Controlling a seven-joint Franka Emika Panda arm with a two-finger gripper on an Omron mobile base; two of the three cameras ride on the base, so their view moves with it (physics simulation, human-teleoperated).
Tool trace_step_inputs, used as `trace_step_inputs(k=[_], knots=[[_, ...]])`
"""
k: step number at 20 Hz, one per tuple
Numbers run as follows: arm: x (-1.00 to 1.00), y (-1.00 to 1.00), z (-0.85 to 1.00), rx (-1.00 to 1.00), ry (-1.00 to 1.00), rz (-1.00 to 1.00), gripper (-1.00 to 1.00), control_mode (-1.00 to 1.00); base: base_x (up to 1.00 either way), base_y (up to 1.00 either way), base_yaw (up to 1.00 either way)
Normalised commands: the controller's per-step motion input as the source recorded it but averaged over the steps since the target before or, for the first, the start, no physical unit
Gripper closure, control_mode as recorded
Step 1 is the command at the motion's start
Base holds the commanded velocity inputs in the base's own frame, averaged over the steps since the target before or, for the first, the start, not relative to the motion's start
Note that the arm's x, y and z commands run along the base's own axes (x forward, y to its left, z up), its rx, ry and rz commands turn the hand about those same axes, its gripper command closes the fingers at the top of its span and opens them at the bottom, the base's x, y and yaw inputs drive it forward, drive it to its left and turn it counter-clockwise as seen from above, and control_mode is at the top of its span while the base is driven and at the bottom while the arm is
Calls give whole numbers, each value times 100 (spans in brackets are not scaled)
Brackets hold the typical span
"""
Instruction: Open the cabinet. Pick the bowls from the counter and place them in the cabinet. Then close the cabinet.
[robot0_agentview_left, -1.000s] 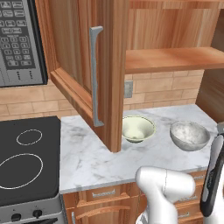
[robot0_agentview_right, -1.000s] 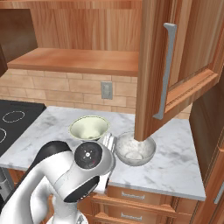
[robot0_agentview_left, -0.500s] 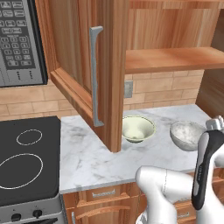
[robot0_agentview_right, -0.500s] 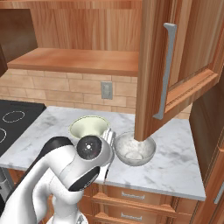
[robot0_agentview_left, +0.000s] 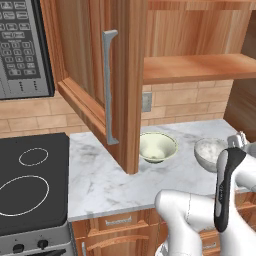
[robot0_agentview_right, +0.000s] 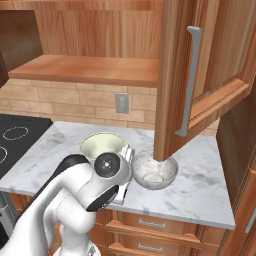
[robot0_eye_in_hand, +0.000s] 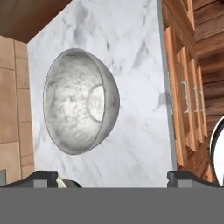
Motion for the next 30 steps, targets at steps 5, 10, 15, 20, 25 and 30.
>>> trace_step_inputs(k=[5, 10, 15, 20, 25, 30], knots=[[44, -34, -19, 3, 0, 0, -100, -100, 0, 0, 0], [28, -44, -20, 7, 0, 0, -100, -100, 0, 0, 0], [31, -35, -27, 7, 0, 0, -100, -100, 0, 0, 0], [22, -5, -31, 0, 3, 0, -100, -100, 0, 0, 0], [23, 0, -28, 0, 0, 0, -100, -100, 0, 0, 0], [4, 0, -23, 0, 0, 0, -100, -100, 0, 0, 0]])
